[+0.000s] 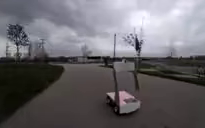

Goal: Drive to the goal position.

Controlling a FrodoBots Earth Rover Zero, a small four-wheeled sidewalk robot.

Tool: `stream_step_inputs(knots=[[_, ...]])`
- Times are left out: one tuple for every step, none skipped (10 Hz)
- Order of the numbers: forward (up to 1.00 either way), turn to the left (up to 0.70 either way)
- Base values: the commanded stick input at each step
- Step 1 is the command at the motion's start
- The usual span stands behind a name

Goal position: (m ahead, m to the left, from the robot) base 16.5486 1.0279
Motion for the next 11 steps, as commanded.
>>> stream_step_inputs(knots=[[0.0,-0.45],[0.0,-0.09],[0.0,0.0],[0.0,-0.4],[0.0,-0.45],[0.0,-0.45],[0.0,-0.45],[0.0,-0.45],[0.0,-0.45],[0.0,-0.45],[0.0,-0.45]])
